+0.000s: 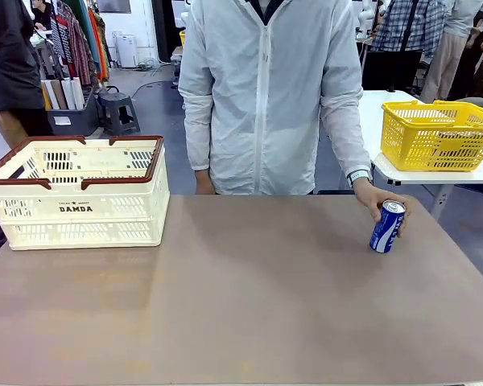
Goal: Place the drinks into the Shopping basket.
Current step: Pick up one drink and place it into the Shopping basket.
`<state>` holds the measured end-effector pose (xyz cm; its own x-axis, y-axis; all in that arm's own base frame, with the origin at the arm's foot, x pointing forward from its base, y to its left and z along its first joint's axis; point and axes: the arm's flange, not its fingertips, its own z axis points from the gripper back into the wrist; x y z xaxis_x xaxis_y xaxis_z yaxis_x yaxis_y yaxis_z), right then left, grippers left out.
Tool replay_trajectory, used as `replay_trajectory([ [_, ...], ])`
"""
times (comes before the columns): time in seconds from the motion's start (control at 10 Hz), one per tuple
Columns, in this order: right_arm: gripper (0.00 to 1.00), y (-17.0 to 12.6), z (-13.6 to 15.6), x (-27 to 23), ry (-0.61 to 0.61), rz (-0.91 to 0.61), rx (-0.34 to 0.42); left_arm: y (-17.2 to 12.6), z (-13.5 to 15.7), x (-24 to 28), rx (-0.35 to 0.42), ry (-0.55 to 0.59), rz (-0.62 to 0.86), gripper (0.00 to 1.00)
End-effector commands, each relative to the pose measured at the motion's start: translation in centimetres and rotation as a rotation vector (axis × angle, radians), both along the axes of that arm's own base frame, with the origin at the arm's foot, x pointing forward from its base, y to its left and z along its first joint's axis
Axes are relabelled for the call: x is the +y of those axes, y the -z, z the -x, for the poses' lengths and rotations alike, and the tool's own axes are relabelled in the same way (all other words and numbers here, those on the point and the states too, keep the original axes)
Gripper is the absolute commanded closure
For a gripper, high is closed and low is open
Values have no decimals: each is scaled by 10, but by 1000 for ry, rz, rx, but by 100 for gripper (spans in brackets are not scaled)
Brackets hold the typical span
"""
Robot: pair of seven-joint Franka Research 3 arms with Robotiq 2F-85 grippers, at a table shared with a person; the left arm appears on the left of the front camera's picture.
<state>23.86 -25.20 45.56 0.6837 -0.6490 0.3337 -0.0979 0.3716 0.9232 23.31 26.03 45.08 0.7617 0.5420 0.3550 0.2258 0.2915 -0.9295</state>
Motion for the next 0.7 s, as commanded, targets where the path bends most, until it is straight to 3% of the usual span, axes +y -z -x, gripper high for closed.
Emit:
replay_trajectory([
  [0.0, 0, -3, -4, -4, 2, 2, -41, -2, 0, 2, -30, -4, 5, 0],
  [0.2, 0, -3, -4, -4, 2, 2, -41, -2, 0, 2, -30, -4, 5, 0],
  [0.3, 0, -1, 0, -1, -2, 0, -1, -2, 0, 2, -30, -4, 5, 0],
  [0.4, 0, -11, -20, 14, -75, 119, 46, -2, 0, 2, -30, -4, 5, 0],
  [0.6, 0, -35, -80, 64, -108, 394, 172, -2, 0, 2, -30, -4, 5, 0],
])
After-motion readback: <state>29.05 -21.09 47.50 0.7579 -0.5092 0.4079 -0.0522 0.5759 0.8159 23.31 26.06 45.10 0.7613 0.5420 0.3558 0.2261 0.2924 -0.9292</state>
